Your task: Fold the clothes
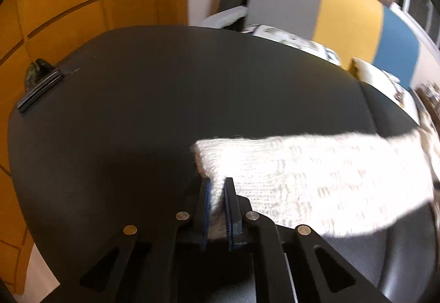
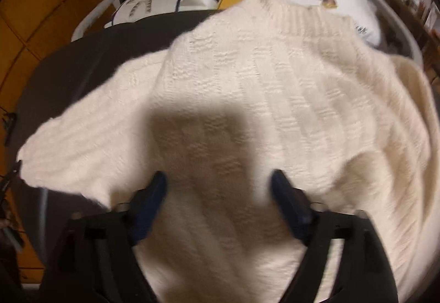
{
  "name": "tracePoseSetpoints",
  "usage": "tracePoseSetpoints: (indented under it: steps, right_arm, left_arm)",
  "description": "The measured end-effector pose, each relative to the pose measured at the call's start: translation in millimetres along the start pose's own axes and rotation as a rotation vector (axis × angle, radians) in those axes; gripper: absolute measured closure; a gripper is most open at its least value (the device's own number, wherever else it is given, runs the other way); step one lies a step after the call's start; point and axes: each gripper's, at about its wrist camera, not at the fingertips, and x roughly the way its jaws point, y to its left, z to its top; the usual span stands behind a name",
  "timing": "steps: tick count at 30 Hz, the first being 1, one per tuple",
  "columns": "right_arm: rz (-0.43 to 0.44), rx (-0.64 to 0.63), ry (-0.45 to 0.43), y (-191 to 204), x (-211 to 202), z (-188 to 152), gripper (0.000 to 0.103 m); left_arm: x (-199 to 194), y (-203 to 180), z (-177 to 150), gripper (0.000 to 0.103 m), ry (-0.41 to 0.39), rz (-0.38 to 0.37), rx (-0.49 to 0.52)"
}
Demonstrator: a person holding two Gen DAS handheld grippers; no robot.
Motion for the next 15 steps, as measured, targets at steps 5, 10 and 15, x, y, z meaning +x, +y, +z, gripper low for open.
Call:
tracePoseSetpoints:
  steps: [5, 10, 15]
  right_arm:
    - [-0.05, -0.003, 0.01, 42, 15, 4, 0.0]
    - [0.106, 0.054, -0.005, 46, 6, 14, 0.0]
    - [0.296, 0.088, -0.112, -10, -72, -14, 0.001]
  left_arm:
    - [15, 11, 27, 0.095, 0.015, 0.091, -0.005]
    - [17, 21, 42, 0.093, 0.049, 0.1, -0.044]
    - [-37, 17, 30, 0.093, -0.021, -0.099, -0.075]
